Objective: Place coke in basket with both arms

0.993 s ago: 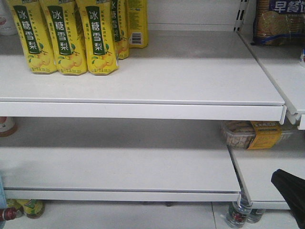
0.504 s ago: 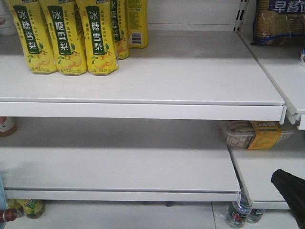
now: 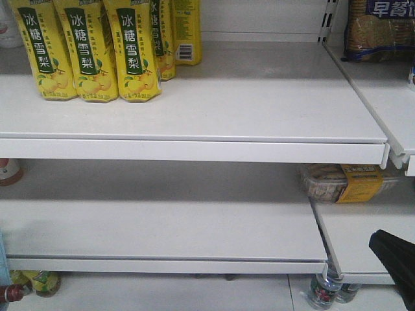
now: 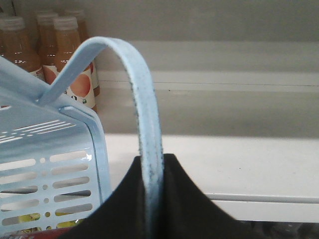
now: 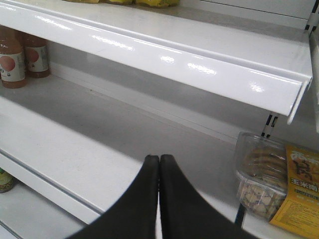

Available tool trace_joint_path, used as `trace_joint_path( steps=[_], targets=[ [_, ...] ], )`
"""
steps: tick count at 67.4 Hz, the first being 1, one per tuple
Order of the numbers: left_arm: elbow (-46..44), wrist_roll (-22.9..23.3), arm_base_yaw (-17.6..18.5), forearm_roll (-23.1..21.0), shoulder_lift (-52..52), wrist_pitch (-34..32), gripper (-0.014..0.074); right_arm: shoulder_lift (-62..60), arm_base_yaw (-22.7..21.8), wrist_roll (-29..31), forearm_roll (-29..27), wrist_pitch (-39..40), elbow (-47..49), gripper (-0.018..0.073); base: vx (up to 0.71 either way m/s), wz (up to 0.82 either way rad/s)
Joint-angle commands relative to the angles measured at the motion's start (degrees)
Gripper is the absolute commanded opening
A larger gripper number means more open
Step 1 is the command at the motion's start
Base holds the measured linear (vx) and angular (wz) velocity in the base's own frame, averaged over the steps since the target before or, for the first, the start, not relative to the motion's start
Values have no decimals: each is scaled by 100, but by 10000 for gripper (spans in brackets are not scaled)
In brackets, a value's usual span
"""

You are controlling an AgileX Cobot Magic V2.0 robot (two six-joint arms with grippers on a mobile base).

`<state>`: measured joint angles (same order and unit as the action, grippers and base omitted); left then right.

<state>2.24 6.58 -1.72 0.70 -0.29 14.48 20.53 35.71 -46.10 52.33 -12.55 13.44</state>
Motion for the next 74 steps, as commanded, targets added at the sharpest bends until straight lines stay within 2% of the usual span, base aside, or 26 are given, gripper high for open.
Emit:
trace_joint_path(
  steps=[1, 58, 65, 74],
  targets=[
    [-175, -220, -4, 201, -123, -921, -6, 32, -27, -3, 133, 220, 172, -10, 0, 0],
    [-175, -220, -4, 201, -123, -921, -6, 52, -49, 15, 122, 239, 172, -10, 0, 0],
    [-175, -220, -4, 201, -123, -921, -6, 106, -470, 48, -205, 252, 172, -10, 0, 0],
    [-175, -220, -4, 201, -123, -921, -6, 232, -1617, 567, -1211, 356, 172, -10, 0, 0]
  ],
)
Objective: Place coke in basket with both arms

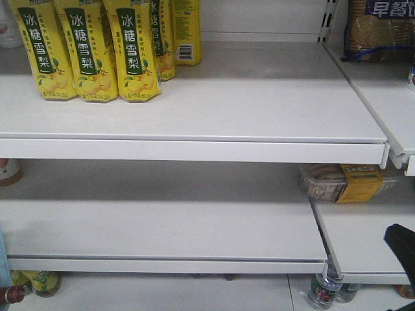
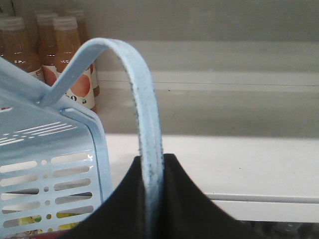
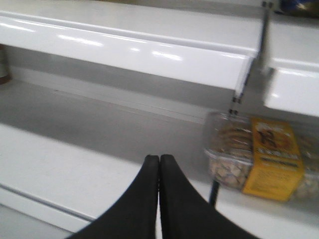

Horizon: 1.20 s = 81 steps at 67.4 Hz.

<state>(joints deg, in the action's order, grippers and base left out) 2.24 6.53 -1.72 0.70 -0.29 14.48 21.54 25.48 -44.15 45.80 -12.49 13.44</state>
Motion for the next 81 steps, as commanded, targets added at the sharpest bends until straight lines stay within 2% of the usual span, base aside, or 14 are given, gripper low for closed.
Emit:
trace_joint_path(
  steps=[1, 8, 15, 22, 29, 38, 65, 70, 81],
  targets=[
    [-175, -214, -4, 201, -123, -921, -6, 131, -718, 458, -670, 372, 172, -10, 0, 0],
    [-175, -214, -4, 201, -123, -921, -6, 131, -1594, 1329, -1509, 564, 172, -10, 0, 0],
    [-175, -214, -4, 201, -123, -921, -6, 131, -2141, 2429, -2308, 749, 172, -10, 0, 0],
    [-175, -214, -4, 201, -123, -921, -6, 98, -2438, 3398, -2826, 1078, -16, -10, 0, 0],
    [-175, -214, -4, 201, -123, -921, -6, -237, -2489, 3988, -2986, 1763, -578, -10, 0, 0],
    [-175, -214, -4, 201, -123, -921, -6, -877, -2489, 4128, -3034, 2194, -1201, -10, 0, 0],
    [-175, -214, -4, 201, -123, -921, -6, -1679, -2496, 4564, -3873, 1497, -1546, -10, 0, 0],
    [-175, -214, -4, 201, -123, -921, -6, -1733, -2654, 4586, -4083, 1428, -1546, -10, 0, 0],
    [-185, -214, -4, 201, -123, -915, -6, -2218, -3316, 4576, -4410, 1206, -1553, -10, 0, 0]
  ],
)
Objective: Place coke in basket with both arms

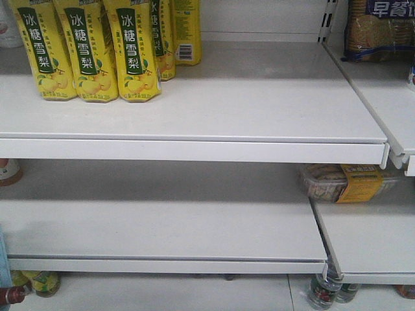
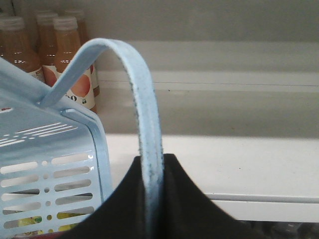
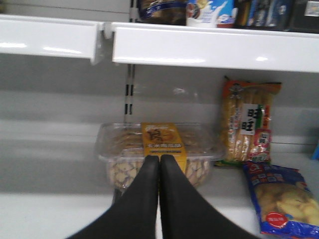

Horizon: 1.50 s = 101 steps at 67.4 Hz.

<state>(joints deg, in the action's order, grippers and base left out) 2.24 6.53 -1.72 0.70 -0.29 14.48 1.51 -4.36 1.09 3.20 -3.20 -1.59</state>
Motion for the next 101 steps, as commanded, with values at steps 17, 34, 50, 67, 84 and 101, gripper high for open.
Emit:
trace_joint_path(
  steps=[17, 34, 50, 67, 84, 101],
  targets=[
    [-185, -214, -4, 201, -123, -915, -6, -285, -404, -61, -197, 42, -50, -10, 0, 0],
    [-185, -214, -4, 201, -123, -915, -6, -291, -404, -184, 63, 45, -50, -10, 0, 0],
    [-185, -214, -4, 201, -123, -915, -6, -295, -404, -229, 109, 45, -50, -10, 0, 0],
    [-185, -214, -4, 201, -123, -915, -6, -295, -409, -244, 109, 45, -50, -10, 0, 0],
    [-185, -214, -4, 201, -123, -915, -6, -295, -409, -244, 109, 45, -50, -10, 0, 0],
    [-185, -214, -4, 201, -123, -915, -6, -295, -409, -244, 109, 45, -50, -10, 0, 0]
  ],
)
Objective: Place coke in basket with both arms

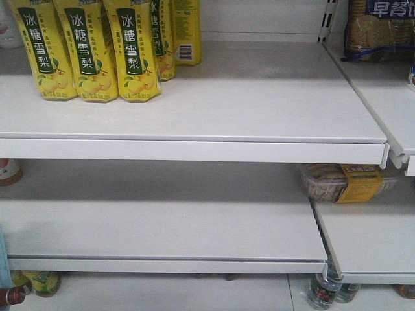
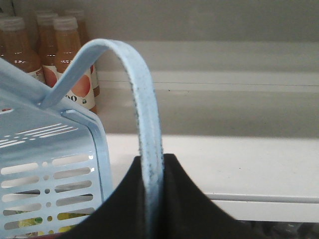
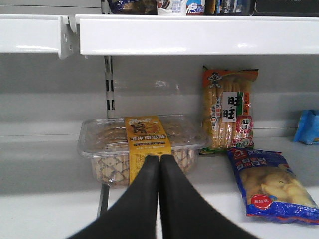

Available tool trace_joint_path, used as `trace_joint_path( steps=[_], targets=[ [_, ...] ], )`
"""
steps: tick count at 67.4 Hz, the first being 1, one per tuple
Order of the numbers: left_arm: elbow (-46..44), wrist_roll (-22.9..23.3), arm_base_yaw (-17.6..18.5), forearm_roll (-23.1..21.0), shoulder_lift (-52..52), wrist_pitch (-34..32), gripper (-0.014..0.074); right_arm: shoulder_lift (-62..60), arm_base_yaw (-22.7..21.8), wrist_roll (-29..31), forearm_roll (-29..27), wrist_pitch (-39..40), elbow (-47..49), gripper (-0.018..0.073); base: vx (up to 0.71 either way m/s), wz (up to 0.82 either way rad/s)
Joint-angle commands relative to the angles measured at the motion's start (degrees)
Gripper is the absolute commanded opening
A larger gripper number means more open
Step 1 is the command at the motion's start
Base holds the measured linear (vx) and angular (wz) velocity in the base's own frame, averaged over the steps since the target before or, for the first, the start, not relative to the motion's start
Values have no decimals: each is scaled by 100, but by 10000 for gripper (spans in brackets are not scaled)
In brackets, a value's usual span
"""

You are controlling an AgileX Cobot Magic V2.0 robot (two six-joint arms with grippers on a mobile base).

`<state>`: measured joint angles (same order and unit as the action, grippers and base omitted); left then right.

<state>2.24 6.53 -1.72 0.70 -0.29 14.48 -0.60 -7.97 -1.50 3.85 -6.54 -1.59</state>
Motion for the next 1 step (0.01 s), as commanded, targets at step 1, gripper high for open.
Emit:
trace_joint_path(
  steps=[1],
  targets=[
    [-185, -214, -4, 201, -123, -915, -6, -84, -48, 15, 44, 379, -50, -10, 0, 0]
  ],
)
